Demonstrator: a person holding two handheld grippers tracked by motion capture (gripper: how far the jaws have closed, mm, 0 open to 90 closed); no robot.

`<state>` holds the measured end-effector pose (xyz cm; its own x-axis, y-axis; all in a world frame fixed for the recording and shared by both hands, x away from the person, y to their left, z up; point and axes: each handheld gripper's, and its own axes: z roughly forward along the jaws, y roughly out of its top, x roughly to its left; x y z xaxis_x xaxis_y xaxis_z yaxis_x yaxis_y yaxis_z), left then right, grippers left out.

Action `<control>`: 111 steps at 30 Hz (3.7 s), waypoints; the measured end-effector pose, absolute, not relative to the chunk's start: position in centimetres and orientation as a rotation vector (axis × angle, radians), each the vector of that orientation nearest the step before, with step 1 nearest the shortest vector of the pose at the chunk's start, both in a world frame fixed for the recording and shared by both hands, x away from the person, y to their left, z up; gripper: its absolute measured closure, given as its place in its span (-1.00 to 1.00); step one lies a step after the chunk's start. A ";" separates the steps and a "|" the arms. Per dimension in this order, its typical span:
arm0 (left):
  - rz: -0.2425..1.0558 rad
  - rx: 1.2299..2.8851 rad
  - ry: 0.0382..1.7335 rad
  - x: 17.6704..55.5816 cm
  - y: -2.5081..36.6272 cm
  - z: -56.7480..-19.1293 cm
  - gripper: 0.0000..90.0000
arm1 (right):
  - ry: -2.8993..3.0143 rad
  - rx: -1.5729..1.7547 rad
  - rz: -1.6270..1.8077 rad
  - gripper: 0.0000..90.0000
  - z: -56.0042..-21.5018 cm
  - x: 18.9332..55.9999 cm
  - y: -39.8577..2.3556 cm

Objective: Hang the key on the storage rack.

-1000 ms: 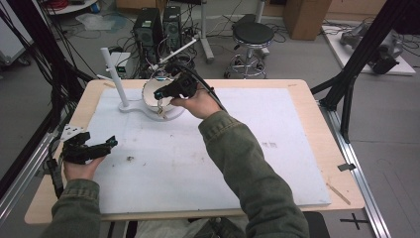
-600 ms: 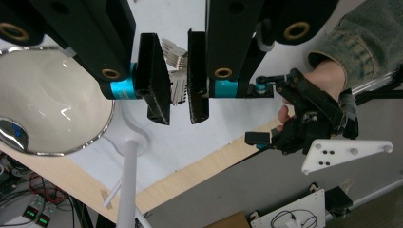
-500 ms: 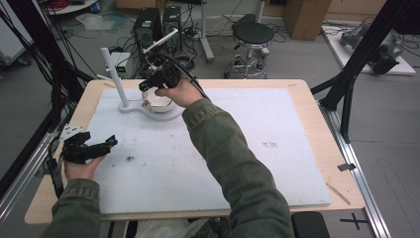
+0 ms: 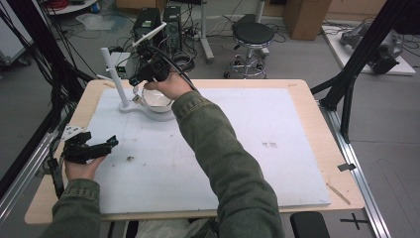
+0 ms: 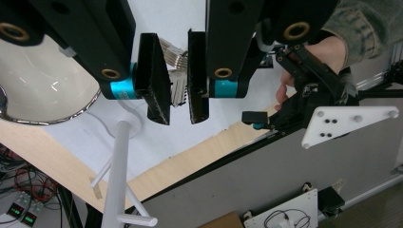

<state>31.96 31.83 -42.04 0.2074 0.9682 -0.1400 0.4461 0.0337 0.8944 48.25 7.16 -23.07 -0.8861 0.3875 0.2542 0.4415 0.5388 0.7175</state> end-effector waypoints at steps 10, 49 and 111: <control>0.711 1.555 1.384 32.0 31.9 -42.1 -0.94 | -2.710 -0.690 -1.278 0.90 -22.8 48.7 9.4; 0.694 1.542 1.382 32.2 31.9 -42.2 -0.94 | -2.712 -0.803 -1.336 0.97 -20.3 51.8 14.4; 0.652 1.530 1.383 32.8 31.7 -42.4 -0.94 | -2.714 -0.918 -1.343 -0.46 -21.7 53.8 15.7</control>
<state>32.77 31.65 -42.42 0.2218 0.9546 -0.1988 0.4544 0.0792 0.8873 53.78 15.72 -21.67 -0.8315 0.5072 0.2267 0.4879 0.4715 0.7346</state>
